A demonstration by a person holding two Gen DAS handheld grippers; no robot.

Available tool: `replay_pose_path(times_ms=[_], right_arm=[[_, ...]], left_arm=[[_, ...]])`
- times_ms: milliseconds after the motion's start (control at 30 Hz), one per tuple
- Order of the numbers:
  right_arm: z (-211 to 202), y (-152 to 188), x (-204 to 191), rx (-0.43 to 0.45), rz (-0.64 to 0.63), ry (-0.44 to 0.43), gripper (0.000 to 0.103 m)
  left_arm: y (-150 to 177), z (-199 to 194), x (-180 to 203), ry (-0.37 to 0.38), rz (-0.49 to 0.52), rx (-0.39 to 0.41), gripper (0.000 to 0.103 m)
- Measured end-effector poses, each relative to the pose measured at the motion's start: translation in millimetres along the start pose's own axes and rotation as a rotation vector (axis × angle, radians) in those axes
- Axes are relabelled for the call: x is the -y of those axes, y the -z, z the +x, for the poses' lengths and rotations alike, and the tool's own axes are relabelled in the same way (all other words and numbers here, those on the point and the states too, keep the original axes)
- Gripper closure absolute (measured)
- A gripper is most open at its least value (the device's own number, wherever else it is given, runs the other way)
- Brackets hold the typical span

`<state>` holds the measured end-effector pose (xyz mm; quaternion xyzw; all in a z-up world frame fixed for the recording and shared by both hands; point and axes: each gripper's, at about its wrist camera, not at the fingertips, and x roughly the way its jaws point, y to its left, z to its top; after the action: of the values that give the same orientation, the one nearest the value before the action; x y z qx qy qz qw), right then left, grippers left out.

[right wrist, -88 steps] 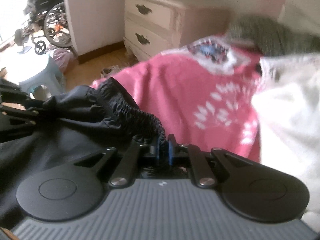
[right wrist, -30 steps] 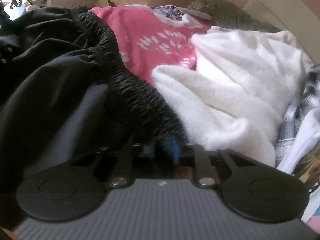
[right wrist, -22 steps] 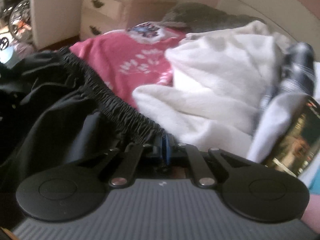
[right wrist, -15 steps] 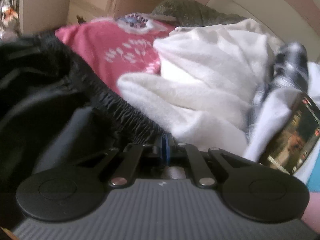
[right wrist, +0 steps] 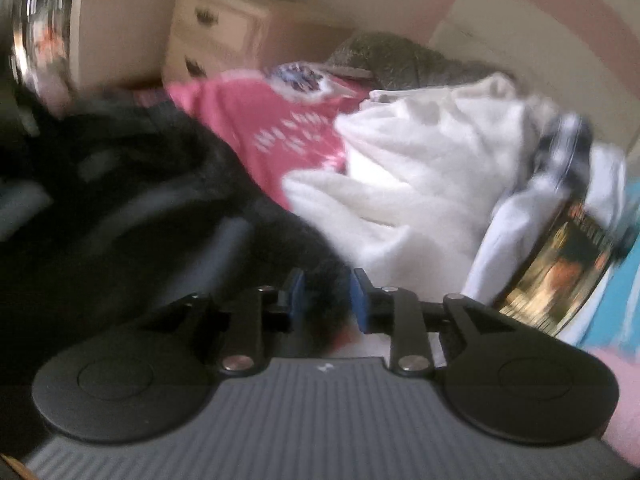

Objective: Fold clothes

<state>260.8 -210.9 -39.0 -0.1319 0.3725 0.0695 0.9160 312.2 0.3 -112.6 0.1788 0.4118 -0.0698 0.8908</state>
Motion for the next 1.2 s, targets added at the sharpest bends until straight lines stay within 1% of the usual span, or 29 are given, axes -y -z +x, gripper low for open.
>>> replay_pose_path(times_ms=[67, 133, 200, 267, 300, 367, 433, 567, 667, 733, 800, 867, 933, 1000, 1100, 1200], right_arm=[[1, 0, 1, -0.032, 0.113, -0.106, 0.079], [11, 5, 1, -0.068, 0.199, -0.17, 0.079], [33, 16, 6, -0.146, 0.284, -0.192, 0.078], [57, 31, 19, -0.262, 0.416, -0.163, 0.078], [62, 37, 27, -0.296, 0.495, -0.15, 0.079], [52, 44, 42, -0.279, 0.639, -0.175, 0.078], [36, 48, 50, -0.258, 0.726, -0.2, 0.077], [1, 56, 51, -0.243, 0.833, -0.301, 0.074], [-27, 60, 40, -0.217, 0.859, -0.394, 0.07], [-41, 59, 32, -0.209, 0.853, -0.462, 0.068], [-55, 56, 17, -0.208, 0.833, -0.528, 0.062], [-67, 52, 0, -0.212, 0.816, -0.593, 0.062], [-72, 48, -20, -0.228, 0.809, -0.655, 0.062], [-76, 45, -41, -0.245, 0.8, -0.717, 0.06], [-83, 39, -71, -0.272, 0.787, -0.803, 0.059], [-77, 36, -98, -0.301, 0.777, -0.839, 0.058]], left_arm=[[1, -9, -3, 0.01, -0.015, 0.01, 0.045], [4, -21, -8, 0.015, -0.037, 0.023, 0.045], [7, -34, -16, 0.015, -0.066, 0.034, 0.044], [14, -49, -29, 0.017, -0.12, 0.038, 0.044], [18, -57, -38, 0.02, -0.153, 0.039, 0.044], [28, -72, -57, 0.022, -0.227, 0.045, 0.044], [42, -87, -77, 0.014, -0.301, 0.041, 0.044], [72, -120, -112, 0.009, -0.426, 0.018, 0.044], [100, -147, -136, 0.028, -0.527, -0.005, 0.044], [122, -166, -150, 0.028, -0.578, -0.02, 0.044], [142, -184, -159, 0.003, -0.606, -0.037, 0.044], [165, -198, -168, -0.022, -0.647, -0.062, 0.044], [187, -208, -175, -0.018, -0.691, -0.087, 0.044], [207, -212, -174, -0.014, -0.689, -0.12, 0.044], [228, -208, -162, -0.009, -0.63, -0.153, 0.047], [240, -198, -148, -0.022, -0.566, -0.157, 0.053]])
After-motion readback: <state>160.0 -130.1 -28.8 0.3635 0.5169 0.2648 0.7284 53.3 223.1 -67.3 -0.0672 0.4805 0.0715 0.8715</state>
